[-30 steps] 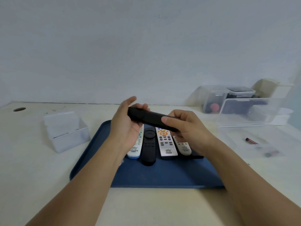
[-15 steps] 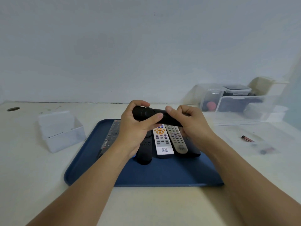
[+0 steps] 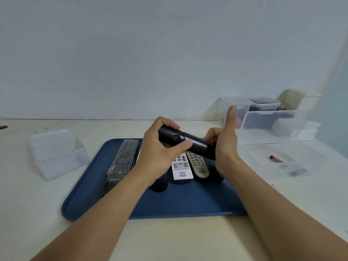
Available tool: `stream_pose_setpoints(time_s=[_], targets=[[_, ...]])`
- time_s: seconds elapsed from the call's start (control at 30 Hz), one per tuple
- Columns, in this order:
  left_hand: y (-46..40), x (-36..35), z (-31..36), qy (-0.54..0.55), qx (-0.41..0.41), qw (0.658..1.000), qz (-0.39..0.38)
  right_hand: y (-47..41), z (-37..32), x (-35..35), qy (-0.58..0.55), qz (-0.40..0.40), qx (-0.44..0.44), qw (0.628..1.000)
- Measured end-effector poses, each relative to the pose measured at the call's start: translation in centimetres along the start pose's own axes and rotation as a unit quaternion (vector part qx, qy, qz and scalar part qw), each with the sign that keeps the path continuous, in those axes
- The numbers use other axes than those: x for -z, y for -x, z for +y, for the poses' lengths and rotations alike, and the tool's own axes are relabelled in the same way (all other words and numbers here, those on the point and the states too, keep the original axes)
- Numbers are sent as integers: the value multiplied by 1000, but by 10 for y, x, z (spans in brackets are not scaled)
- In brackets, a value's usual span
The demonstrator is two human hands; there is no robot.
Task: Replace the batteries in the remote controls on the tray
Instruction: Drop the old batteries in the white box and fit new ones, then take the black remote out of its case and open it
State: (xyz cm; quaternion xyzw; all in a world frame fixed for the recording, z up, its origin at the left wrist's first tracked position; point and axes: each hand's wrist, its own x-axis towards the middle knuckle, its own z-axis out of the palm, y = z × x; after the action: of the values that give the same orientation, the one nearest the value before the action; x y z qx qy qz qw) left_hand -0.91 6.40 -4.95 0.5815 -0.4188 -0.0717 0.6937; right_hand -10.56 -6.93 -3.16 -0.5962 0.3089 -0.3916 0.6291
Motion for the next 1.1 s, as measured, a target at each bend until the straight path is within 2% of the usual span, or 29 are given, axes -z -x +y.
stream_pose_setpoints(time_s=[0.13,0.2,0.27,0.37,0.43,0.5,0.53,0.57,0.6,0.67,0.7,0.73,0.8,0.87,1.1], targets=[[1,-3,-1,4,-11,1000,2,-7,2,-1,0,9,15,1000],[0,-3,1,18,-5,1000,0,-8,-3,-2,29,-24,33,999],[-3,0,4,45,19,999,-9,-7,-9,3,127,-151,41,980],[-7,4,3,91,52,993,-51,0,-21,20,184,-413,-50,891],[-6,2,-3,21,33,997,-60,0,-28,34,134,-472,-103,865],[-4,-3,-8,-126,-8,991,-48,-6,-30,44,80,-431,-125,890],[-1,-4,-10,-207,-38,976,-59,-10,-29,46,105,-384,-117,910],[1,-5,-11,-279,-76,953,-89,-13,-28,45,182,-336,-91,920],[3,-8,-12,-339,-113,925,-130,-15,-26,44,302,-293,-54,906],[5,-14,-17,-415,-153,871,-217,-14,-21,40,533,-248,12,809],[6,-17,-22,-435,-152,850,-254,-12,-18,37,596,-240,32,766],[5,-19,-25,-448,-146,833,-289,-8,-16,34,632,-227,43,740],[2,-21,-30,-458,-137,811,-338,0,-15,30,662,-196,39,723],[0,-19,-33,-460,-133,805,-350,0,-12,31,674,-168,40,718],[3,-11,-32,-441,-94,819,-354,0,-11,35,693,-119,38,710]])
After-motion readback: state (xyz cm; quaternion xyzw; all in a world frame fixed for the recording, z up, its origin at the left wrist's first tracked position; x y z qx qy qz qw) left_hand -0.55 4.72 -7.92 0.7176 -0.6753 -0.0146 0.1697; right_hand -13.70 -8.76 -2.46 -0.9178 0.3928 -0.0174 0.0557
